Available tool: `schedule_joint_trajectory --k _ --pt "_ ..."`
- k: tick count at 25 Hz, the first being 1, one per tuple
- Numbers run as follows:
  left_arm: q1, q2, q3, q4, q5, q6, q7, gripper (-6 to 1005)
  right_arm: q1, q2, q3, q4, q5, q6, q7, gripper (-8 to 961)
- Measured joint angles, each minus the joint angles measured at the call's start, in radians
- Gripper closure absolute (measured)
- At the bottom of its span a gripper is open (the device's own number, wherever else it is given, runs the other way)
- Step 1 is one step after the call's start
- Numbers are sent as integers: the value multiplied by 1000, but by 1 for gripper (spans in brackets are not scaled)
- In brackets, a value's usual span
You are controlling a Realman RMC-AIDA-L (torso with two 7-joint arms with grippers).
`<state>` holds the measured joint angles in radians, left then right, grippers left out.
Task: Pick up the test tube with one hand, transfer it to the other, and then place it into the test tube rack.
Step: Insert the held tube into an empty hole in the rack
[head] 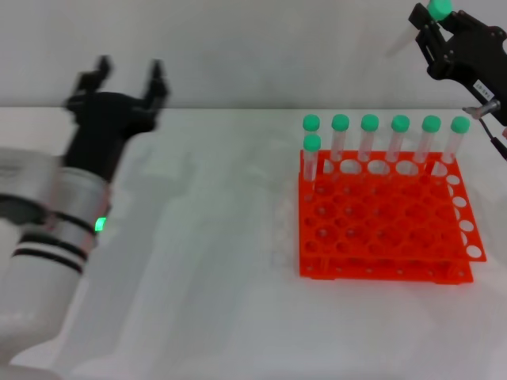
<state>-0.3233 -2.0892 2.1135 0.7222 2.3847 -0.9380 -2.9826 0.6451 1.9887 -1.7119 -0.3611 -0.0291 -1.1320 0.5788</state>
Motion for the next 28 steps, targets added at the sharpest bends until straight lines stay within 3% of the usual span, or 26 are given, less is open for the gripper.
schedule_joint_trajectory --k 9,19,23,28 --pt "19 1 -2 -77 -199 -152 -31 279 -2 -79 1 -11 -189 7 222 751" --pt "3 6 -22 -126 -288 -160 -30 279 -14 -145 2 -65 -384 -35 424 752" --pt "-11 6 -23 -137 -289 -155 -29 279 8 -147 3 -79 -464 -11 457 752" --pt "-24 4 -21 -156 -289 -153 -29 280 51 -115 3 -80 -570 67 468 752"
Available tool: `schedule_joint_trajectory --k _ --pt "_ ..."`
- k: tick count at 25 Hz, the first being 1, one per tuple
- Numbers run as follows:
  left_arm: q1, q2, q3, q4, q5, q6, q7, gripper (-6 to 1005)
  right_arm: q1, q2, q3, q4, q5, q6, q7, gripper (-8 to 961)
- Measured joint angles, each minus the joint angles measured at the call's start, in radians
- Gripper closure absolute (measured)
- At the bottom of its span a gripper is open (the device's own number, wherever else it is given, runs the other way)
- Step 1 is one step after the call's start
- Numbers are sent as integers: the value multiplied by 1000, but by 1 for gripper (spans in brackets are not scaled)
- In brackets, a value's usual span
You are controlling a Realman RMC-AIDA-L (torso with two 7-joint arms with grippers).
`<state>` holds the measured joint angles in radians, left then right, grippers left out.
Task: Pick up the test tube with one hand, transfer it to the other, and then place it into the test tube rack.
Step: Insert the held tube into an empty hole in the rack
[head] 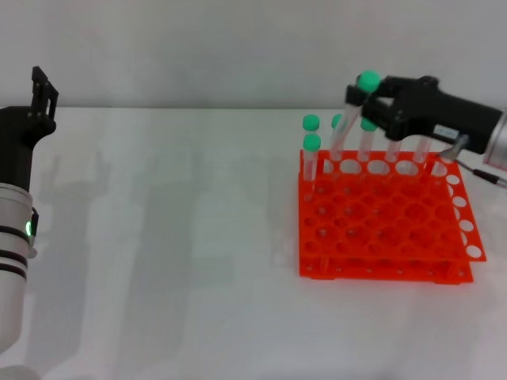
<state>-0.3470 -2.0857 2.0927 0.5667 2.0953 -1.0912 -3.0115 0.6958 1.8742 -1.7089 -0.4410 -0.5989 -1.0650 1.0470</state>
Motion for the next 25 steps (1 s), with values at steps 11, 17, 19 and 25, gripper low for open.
schedule_joint_trajectory --k 11,17,19,25 --pt "7 0 0 -2 0 1 0 280 17 9 0 -2 -96 42 44 751" --pt "6 1 0 -4 0 1 0 281 30 22 -1 -7 -140 83 44 751" --pt "7 1 0 -5 0 1 0 281 30 22 0 -9 -145 83 44 752" --pt "6 0 0 -10 0 3 0 281 22 16 32 -8 -147 93 44 752"
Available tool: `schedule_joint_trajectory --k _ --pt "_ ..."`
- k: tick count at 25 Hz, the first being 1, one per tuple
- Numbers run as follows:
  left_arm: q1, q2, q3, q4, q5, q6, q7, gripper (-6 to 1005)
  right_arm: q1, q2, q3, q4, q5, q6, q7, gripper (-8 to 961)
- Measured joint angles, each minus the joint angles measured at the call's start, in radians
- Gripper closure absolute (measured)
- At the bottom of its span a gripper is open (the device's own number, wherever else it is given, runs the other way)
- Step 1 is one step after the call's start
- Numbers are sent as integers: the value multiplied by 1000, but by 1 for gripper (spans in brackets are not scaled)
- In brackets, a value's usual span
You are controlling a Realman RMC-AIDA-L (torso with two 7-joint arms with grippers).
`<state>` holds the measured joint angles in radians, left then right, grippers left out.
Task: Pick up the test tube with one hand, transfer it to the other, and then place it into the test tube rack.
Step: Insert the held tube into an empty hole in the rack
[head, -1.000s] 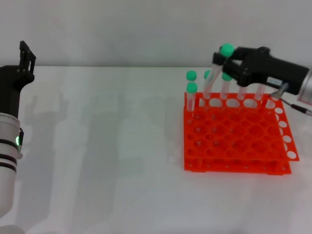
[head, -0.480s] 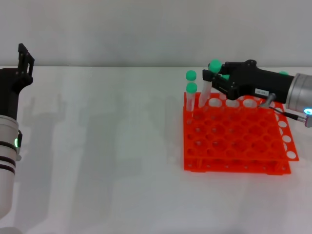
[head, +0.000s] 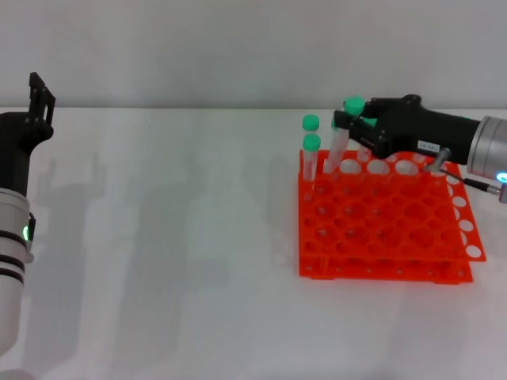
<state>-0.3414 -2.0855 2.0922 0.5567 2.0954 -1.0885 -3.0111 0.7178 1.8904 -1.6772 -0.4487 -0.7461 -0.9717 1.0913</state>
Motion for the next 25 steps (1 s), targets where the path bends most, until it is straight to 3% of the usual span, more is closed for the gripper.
schedule_joint_trajectory --k 11,25 --pt "-7 0 -2 -3 -25 7 0 282 -12 -6 10 2 -13 0 -2 752" --pt "-8 -1 -1 -3 -26 9 0 284 -2 17 10 6 -52 37 -4 751"
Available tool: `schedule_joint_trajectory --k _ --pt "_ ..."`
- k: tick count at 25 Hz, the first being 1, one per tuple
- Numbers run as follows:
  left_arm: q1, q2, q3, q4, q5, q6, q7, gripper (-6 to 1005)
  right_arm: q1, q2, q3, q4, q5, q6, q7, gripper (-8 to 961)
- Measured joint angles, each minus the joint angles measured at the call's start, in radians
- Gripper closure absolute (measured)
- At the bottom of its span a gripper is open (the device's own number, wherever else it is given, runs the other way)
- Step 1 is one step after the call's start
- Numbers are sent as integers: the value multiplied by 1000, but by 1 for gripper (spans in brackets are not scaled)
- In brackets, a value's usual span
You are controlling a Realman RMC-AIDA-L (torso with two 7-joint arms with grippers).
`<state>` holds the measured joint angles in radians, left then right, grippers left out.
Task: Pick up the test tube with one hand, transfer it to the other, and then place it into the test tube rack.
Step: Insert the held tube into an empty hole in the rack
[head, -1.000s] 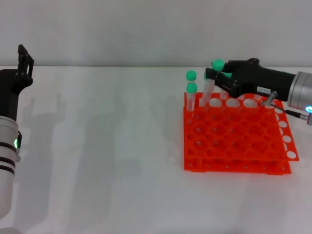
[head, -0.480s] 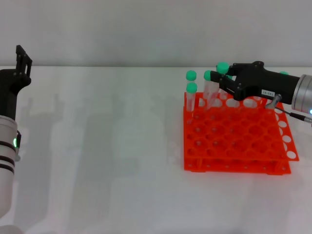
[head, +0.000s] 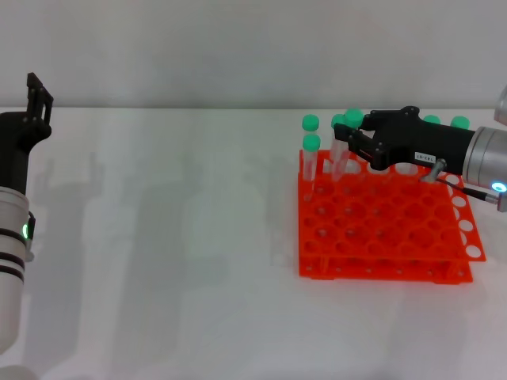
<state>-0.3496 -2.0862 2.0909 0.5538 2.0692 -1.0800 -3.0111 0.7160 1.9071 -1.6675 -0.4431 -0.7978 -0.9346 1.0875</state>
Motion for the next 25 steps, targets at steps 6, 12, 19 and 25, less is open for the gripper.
schedule_joint_trajectory --k 6,12,19,25 --pt "1 0 4 0 0 0 0 284 2 12 0 -6 -38 17 -1 751" --pt "4 0 6 0 0 0 0 285 4 26 6 -8 -49 46 2 751" --pt "8 0 2 0 0 0 0 286 -1 31 25 -13 -49 36 -4 752" --pt "8 0 1 0 0 0 0 287 1 42 25 -14 -53 41 -18 657"
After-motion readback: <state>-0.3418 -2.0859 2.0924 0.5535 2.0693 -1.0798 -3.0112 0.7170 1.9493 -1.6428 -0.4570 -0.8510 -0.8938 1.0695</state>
